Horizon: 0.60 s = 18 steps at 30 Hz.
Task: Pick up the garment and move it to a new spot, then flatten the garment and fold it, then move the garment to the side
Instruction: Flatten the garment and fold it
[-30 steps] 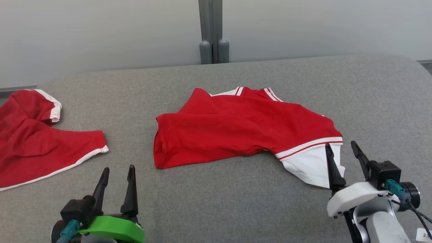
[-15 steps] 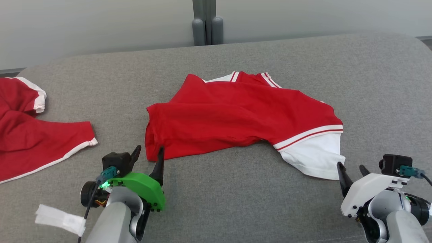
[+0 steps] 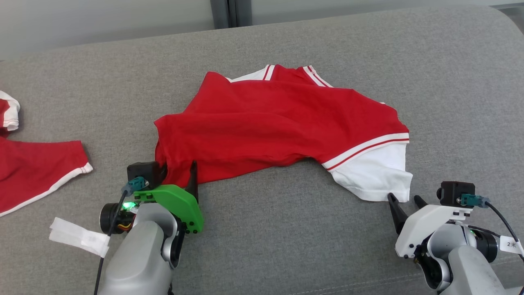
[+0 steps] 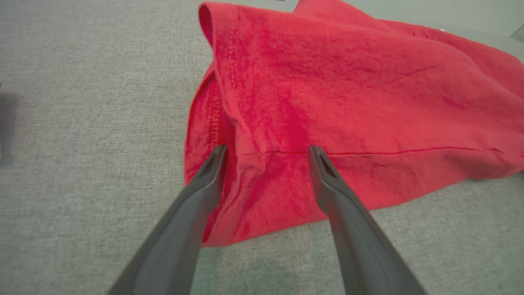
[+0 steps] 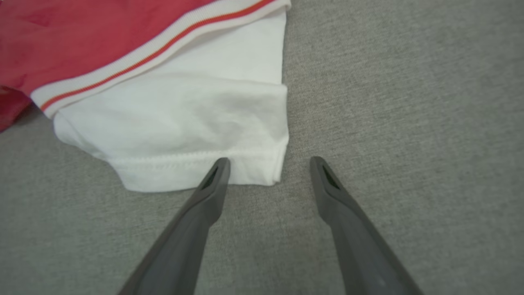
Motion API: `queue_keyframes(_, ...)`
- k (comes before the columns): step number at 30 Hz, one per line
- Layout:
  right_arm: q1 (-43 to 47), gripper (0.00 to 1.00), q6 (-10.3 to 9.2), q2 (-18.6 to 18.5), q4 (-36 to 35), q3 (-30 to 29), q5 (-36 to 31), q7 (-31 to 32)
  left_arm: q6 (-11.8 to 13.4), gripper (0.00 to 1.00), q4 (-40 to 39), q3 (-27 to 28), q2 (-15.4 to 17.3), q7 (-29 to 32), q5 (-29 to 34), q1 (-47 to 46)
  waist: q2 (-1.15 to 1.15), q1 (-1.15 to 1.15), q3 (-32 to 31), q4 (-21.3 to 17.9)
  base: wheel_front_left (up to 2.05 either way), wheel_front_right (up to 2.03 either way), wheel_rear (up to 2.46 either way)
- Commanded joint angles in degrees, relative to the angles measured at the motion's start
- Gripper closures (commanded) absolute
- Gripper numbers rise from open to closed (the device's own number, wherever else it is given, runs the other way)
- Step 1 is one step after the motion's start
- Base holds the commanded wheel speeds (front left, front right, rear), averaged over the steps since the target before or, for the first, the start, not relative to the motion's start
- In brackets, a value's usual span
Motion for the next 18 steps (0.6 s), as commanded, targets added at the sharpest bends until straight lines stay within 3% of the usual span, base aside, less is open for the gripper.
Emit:
queue_keyframes(1, -0.7, 0.00, -0.03, -0.1, 0.8, 0.5, 0.4, -0.4, 0.3, 0.00, 0.4, -0.5, 0.2, -0.7, -0.6, -1.1, 0.00, 0.00, 0.1, -0.1, 0.00, 0.00, 0.00)
queue_keyframes(8, -1.6, 0.00, -0.01, 0.0, 3.2, 2.1, 1.8, -1.8, 0.1, 0.00, 2.8, -2.8, 0.2, -2.2, -2.7, -2.4, 0.00, 0.00, 0.4, 0.1, 0.00, 0.00, 0.00)
queue_keyframes(18, -4.4, 0.00, -0.03, -0.1, 5.7, -0.9, 0.7, -4.9, -0.2, 0.00, 5.5, -4.7, 0.2, -4.0, -4.3, -4.5, 0.00, 0.00, 0.9, 0.5, 0.00, 0.00, 0.00)
